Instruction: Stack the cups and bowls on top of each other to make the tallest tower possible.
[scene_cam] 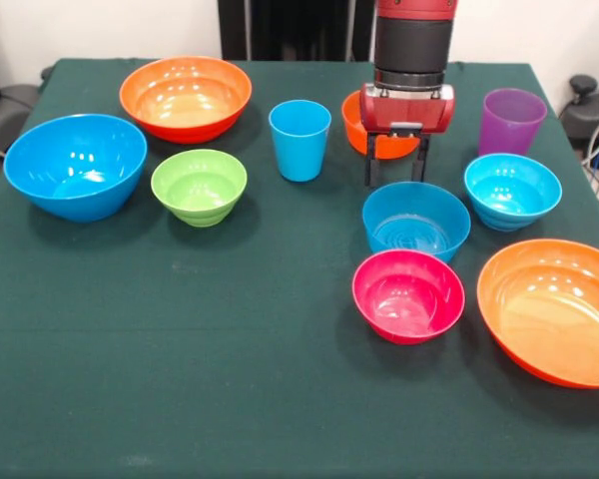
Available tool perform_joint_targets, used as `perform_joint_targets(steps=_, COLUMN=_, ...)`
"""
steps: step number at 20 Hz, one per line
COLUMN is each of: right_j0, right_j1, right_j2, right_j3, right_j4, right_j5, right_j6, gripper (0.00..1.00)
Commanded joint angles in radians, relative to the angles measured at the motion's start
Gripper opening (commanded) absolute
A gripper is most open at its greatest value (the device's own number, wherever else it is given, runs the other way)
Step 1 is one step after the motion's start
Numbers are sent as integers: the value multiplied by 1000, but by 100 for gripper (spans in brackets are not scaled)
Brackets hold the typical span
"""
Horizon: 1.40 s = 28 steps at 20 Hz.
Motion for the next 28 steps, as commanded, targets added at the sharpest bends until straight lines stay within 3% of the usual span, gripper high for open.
perform_joint_targets(steps=1, right_j0=-17, right_j1=27, right_j2=82, right_j3=-69, right_j4=-42, right_j5=18, right_j6=111, gripper=100)
perform_joint_targets(steps=20, right_j0=3, right_j1=-168, right_j2=87, right_j3=54, right_j4=1, right_j5=209, right_j6=120, gripper=100)
perform_joint_targets(steps=28, right_j0=-11, right_j1=-209, right_j2=108, right_j3=92, right_j4=-7, right_j5=239, right_j6=129, gripper=100)
